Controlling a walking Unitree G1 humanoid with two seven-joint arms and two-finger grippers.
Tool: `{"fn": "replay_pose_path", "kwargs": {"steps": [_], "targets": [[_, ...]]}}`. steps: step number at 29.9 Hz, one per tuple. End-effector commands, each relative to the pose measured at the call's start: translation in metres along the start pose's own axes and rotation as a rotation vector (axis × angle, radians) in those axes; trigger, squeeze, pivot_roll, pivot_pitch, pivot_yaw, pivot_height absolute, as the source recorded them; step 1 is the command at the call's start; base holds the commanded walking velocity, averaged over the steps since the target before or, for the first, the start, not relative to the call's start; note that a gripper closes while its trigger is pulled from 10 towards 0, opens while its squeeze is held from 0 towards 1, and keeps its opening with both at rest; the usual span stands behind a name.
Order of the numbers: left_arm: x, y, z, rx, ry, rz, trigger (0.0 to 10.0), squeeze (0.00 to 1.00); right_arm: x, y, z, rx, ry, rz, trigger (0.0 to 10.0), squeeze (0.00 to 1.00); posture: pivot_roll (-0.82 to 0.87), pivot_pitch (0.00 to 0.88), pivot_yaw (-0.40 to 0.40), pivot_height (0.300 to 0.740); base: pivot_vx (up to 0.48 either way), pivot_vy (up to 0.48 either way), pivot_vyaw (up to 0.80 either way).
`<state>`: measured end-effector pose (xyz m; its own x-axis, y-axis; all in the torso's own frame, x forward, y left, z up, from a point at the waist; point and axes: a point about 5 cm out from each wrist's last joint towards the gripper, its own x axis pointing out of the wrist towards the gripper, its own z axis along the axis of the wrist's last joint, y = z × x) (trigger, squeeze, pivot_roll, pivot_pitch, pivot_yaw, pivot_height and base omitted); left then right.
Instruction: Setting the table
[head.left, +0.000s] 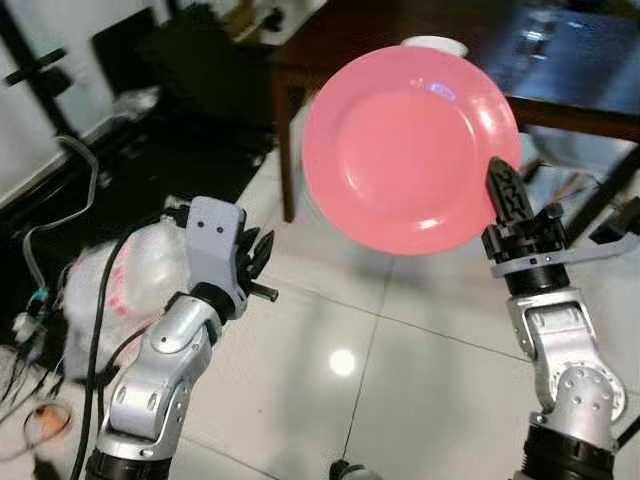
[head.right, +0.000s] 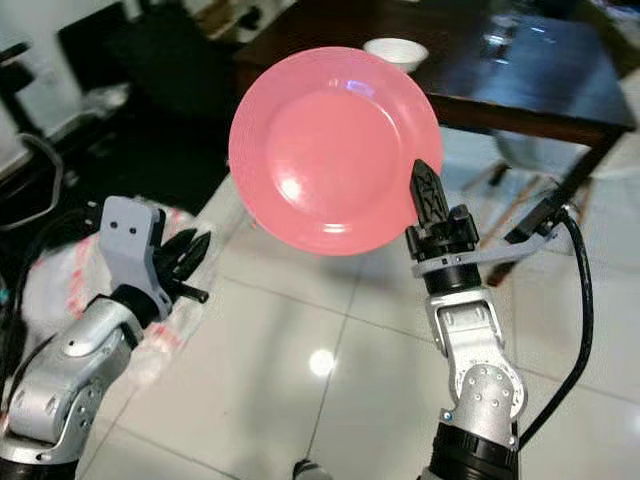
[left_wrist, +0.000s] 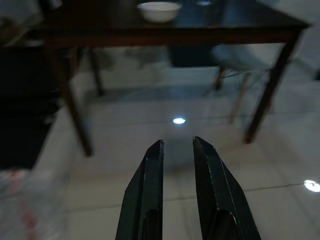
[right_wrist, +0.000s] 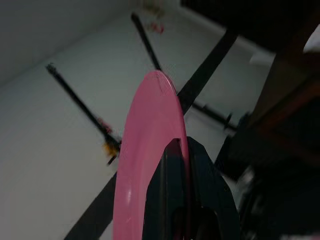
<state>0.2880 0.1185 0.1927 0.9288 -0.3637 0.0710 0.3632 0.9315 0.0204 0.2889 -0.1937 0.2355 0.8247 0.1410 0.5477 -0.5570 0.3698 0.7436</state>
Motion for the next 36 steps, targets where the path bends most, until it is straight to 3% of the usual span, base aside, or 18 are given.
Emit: {"fn": "replay_pose_path", "kwargs": {"steps": [1, 17, 20, 24, 29, 36], "targets": [[-0.001, 0.002, -0.003, 0.015, 0.012, 0.008, 10.0, 0.00, 0.000, 0.001, -0.001, 0.013, -0.001, 0.008, 10.0, 0.00, 0.00, 0.059, 0.079, 0.740, 0.000, 0.000, -0.80], [0.004, 0.006, -0.004, -0.012, 0.009, 0.057, 10.0, 0.00, -0.001, 0.001, -0.006, 0.020, 0.016, 0.009, 10.0, 0.00, -0.01, 0.045, 0.077, 0.740, 0.000, 0.000, -0.80], [0.006, 0.009, -0.006, 0.014, 0.007, 0.076, 10.0, 0.00, 0.000, 0.001, -0.013, 0.000, 0.051, 0.004, 10.0, 0.00, -0.01, 0.045, 0.073, 0.740, 0.000, 0.000, -0.80], [0.009, 0.012, -0.007, 0.071, -0.010, 0.116, 10.0, 0.00, -0.002, 0.005, -0.036, -0.106, 0.177, 0.021, 10.0, 0.00, -0.01, 0.046, 0.071, 0.740, 0.480, 0.000, 0.00], [0.011, 0.010, -0.005, 0.078, -0.024, 0.123, 10.0, 0.00, -0.005, 0.009, -0.058, -0.126, 0.249, 0.014, 10.0, 0.00, -0.02, 0.051, 0.068, 0.740, 0.480, 0.000, 0.00], [0.012, 0.005, -0.005, 0.079, -0.037, 0.114, 10.0, 0.00, -0.012, 0.006, -0.072, -0.111, 0.291, 0.005, 10.0, 0.00, -0.02, 0.056, 0.058, 0.740, 0.480, 0.000, 0.00]]}}
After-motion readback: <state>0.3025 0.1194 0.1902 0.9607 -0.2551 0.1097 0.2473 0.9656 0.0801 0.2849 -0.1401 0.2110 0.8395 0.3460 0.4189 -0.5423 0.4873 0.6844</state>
